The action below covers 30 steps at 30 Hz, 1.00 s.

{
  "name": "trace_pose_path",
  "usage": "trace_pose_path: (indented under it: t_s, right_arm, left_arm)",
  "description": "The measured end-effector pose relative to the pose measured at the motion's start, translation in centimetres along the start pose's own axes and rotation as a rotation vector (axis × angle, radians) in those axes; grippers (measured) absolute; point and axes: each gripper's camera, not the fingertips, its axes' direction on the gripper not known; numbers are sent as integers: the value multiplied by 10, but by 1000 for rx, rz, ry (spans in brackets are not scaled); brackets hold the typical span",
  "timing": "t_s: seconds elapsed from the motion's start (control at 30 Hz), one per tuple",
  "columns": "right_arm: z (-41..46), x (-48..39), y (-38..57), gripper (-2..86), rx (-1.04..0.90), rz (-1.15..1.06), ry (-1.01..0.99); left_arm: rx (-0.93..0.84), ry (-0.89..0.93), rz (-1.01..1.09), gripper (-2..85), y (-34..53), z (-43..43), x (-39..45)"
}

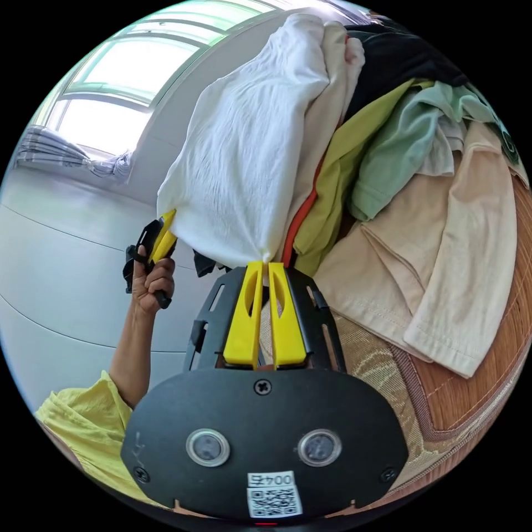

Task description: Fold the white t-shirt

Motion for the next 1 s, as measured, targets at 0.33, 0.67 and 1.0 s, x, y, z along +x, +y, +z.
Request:
trace_pose_path:
  t_s: [0.33,0.67,1.0]
  right_arm:
    - [-31,-66,30,38,332,-194,309]
    - [57,-81,-2,15,31,-344,559]
    - [-43,25,248,10,137,-152,755]
  left_arm:
    - [263,-462,687,5,115,67,150]
    - [53,-826,969,5,179,257,157]
    - [-33,-873,967,6,202,303,172]
